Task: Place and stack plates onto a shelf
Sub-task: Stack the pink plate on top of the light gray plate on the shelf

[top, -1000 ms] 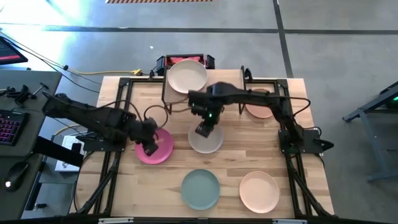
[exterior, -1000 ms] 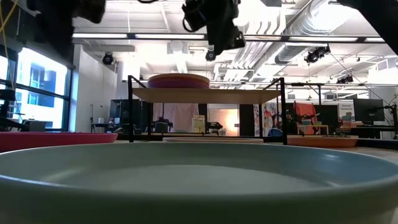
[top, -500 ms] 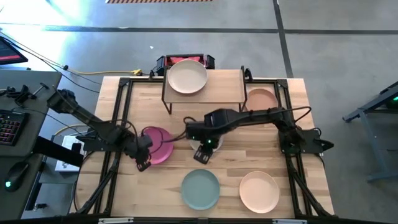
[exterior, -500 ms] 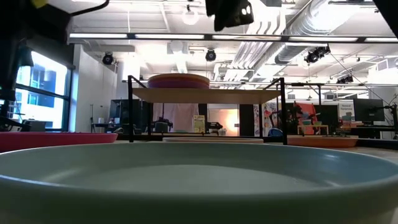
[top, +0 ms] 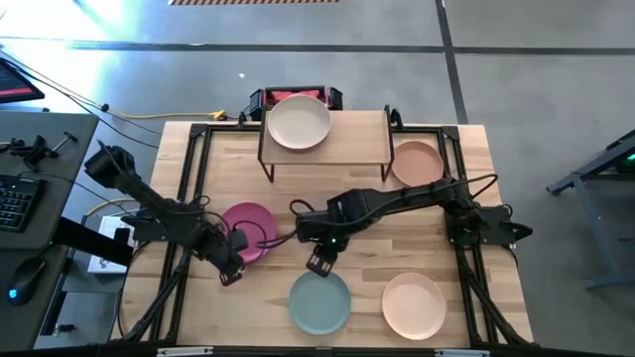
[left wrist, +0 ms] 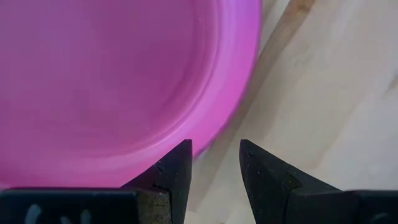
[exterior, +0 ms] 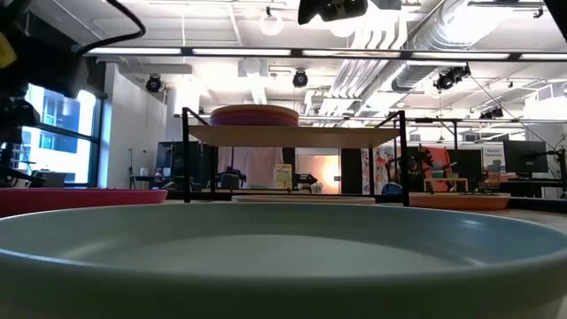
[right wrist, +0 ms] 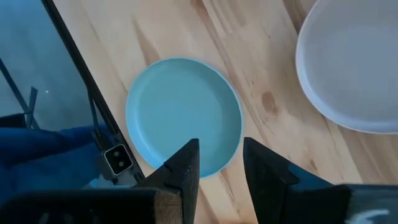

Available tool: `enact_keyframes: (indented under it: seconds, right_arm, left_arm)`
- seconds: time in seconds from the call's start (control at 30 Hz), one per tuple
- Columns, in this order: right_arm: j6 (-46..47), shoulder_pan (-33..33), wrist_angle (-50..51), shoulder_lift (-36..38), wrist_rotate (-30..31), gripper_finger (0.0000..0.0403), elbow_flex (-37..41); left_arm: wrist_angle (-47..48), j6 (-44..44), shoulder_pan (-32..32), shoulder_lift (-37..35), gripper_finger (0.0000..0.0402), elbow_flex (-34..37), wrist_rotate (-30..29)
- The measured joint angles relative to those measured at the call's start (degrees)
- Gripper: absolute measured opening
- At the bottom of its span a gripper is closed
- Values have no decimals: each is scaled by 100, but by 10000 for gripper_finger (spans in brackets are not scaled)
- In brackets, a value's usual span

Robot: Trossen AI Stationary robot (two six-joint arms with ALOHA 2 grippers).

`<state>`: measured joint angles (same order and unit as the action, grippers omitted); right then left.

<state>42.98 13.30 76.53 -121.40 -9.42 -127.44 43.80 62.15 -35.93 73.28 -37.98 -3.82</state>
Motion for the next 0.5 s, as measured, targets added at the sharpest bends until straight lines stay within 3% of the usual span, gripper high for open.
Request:
enact_keyframes:
  seconds: [0.5]
  right_arm:
    - [113,26,-17,0,242,103,0]
  left_arm:
    - [-153,-435,-25,920,124,0,-139]
